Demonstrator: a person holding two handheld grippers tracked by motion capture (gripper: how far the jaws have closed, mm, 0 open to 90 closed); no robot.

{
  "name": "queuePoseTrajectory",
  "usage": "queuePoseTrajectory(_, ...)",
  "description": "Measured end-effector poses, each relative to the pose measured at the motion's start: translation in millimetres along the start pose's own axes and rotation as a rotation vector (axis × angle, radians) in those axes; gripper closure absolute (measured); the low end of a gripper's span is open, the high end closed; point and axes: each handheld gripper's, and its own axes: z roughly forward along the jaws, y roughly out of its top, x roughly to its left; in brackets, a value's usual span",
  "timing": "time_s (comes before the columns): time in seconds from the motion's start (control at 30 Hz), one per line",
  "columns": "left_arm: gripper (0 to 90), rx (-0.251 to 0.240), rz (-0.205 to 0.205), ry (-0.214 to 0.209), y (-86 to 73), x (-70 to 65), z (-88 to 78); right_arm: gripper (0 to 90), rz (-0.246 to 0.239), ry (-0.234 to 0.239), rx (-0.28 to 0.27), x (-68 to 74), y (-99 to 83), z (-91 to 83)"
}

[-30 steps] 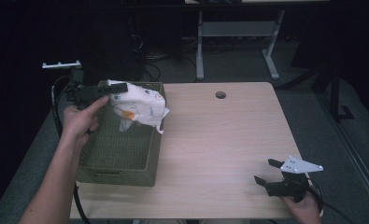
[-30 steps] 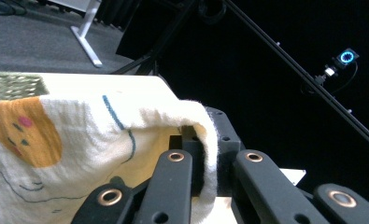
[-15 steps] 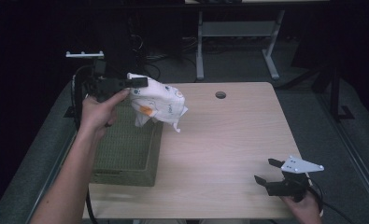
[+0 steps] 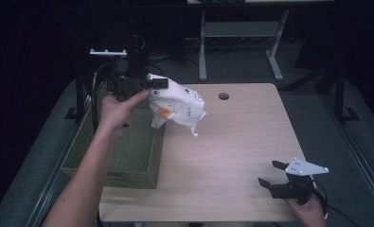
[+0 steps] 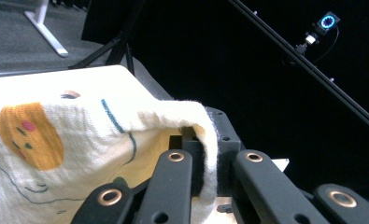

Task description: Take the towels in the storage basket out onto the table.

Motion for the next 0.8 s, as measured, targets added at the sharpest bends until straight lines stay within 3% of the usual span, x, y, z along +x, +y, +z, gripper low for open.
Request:
queuePoseTrajectory(0.43,86.7,0.075,0.015,-0.052,-5.8,-10.4,57.5,15.0,0.005,0.002,-0.008,-1.1,0.2,-1.1)
queuePoseTrajectory(0.8,86.5,0.139,0.006,-0.047,-22.3,-4.2,105.5,15.1,0.013,0.004,-0.024,-2.7,0.5,-3.4)
